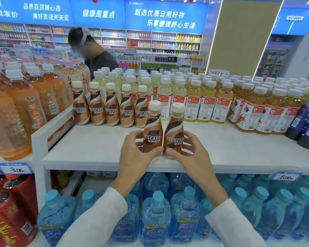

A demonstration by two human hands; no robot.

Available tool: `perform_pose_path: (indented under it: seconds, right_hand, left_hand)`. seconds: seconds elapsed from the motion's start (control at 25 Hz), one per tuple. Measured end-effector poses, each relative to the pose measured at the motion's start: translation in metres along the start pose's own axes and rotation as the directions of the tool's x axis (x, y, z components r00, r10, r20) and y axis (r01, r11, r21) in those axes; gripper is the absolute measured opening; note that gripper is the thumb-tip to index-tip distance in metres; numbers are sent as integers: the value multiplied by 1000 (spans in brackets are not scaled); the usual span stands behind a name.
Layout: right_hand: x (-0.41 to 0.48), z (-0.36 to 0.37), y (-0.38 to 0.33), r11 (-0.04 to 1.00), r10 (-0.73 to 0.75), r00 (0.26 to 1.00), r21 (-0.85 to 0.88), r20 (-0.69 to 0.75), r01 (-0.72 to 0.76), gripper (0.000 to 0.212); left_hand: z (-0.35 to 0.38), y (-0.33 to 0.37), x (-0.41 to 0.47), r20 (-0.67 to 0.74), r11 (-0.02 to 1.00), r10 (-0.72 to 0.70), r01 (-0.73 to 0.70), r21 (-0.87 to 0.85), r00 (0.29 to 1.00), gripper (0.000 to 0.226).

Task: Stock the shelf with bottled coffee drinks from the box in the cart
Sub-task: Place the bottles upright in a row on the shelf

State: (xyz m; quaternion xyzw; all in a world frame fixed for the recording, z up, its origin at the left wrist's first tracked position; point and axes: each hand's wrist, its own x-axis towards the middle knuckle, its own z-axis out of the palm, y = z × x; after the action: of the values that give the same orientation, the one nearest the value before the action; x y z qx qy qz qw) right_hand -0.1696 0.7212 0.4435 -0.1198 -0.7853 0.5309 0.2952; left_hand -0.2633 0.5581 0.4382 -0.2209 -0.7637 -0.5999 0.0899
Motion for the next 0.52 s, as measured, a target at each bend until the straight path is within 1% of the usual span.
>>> perform_pose_path:
  seconds: [0.08, 0.16, 0.32, 0.52]
  right_hand:
    - [-2, 6, 2, 1000, -7, 999, 11, -39, 7, 56]
    - [-2, 14, 1, 1000, -13, 999, 24, -44, 14, 55]
    - [9, 52, -11, 1000, -22, 1000, 17, -1, 22, 55]
    - [31, 139, -34, 998, -53, 994, 44, 91, 49, 52]
  left_hand:
    - [2, 0, 0, -33, 1000, -16, 17, 13, 999, 64]
    - [-1, -1, 0, -65, 999, -31, 32, 20, 997, 60]
    - [-32, -14, 10, -136, 996, -45, 55, 72, 990, 58]
    - [-91, -39, 38, -272, 972, -100, 153, 181, 957, 60]
